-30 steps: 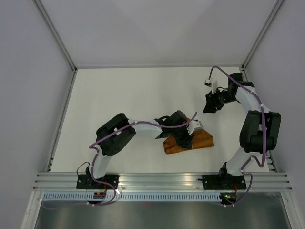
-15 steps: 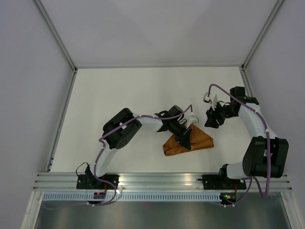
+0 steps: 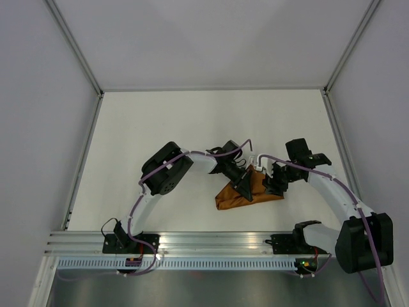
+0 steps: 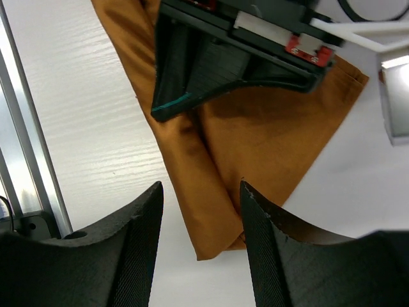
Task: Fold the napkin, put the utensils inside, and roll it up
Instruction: Roll the napkin at the center of the board.
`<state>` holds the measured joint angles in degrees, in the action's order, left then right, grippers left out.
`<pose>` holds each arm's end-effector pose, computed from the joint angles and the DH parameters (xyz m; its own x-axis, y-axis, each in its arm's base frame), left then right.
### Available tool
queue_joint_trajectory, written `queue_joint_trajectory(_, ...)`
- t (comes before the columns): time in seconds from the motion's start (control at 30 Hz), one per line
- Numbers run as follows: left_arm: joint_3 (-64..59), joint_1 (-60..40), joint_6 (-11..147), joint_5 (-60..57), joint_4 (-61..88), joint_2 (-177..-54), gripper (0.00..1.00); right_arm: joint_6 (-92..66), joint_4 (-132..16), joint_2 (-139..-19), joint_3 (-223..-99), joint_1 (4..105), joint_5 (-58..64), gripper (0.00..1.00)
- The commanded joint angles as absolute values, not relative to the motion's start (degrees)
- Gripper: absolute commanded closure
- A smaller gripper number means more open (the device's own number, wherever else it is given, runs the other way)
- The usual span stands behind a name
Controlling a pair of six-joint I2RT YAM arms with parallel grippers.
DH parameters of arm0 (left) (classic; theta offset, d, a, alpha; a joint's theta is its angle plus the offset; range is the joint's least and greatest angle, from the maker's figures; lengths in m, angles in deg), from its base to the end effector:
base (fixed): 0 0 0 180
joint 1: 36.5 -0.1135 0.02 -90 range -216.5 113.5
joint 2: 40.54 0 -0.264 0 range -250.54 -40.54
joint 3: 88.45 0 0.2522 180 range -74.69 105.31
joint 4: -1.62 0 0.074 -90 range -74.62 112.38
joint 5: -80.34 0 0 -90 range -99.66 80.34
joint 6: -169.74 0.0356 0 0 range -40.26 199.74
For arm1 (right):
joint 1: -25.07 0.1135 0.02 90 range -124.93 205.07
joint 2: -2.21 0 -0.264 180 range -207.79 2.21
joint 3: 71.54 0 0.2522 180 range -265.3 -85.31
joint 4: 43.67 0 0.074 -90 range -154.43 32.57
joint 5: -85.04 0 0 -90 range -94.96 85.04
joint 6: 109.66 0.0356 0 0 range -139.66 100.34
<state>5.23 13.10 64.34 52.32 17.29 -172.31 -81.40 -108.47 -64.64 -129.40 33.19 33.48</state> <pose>0.2664 -0.3615 0.0816 -0.6888 0.6168 -0.3809 0.5322 0.0735 -0.8434 0.1887 0.0493 0.2190 -0.2013 -0.7256 -0.6580 -0.9710 0.2361 0.0368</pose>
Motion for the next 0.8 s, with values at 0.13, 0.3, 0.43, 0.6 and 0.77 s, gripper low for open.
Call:
queue_joint_trajectory(0.13, 4.32, 12.37, 62.69, 42.72, 27.33, -179.59, 0.98, -79.44, -101.04, -64.24, -126.09, 41.14, 27.75, 0.43)
queue_joint_trajectory(0.3, 4.76, 12.19, 61.81, 42.46, 27.42, -180.2, 0.98, -77.15, -96.37, -65.11, -123.19, 46.85, 23.35, 0.42)
queue_joint_trajectory(0.43, 4.77, 12.02, 61.37, 42.46, 27.59, -180.47, 0.98, -74.78, -92.42, -66.25, -121.61, 50.28, 20.97, 0.42)
queue_joint_trajectory(0.6, 5.29, 11.93, 61.02, 42.46, 27.68, -180.82, 0.98, -72.49, -88.2, -66.96, -119.5, 53.81, 17.99, 0.42)
queue_joint_trajectory(0.77, 5.29, 11.84, 61.02, 42.37, 27.77, -180.91, 0.98, -71.96, -86.87, -69.24, -118.7, 54.34, 17.72, 0.43)
